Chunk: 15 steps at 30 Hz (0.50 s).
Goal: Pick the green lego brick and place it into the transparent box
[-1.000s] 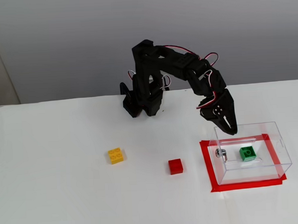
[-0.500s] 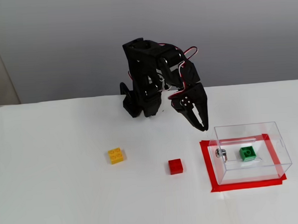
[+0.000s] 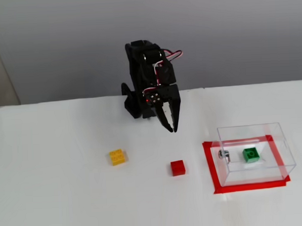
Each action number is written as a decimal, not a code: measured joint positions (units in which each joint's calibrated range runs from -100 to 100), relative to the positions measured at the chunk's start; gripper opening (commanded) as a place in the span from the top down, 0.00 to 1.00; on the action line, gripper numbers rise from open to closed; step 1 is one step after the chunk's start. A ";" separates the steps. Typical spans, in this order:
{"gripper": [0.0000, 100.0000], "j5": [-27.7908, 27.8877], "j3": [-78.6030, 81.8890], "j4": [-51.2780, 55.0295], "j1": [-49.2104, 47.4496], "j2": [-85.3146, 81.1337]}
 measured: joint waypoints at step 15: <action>0.99 -0.05 16.86 0.00 19.55 -19.03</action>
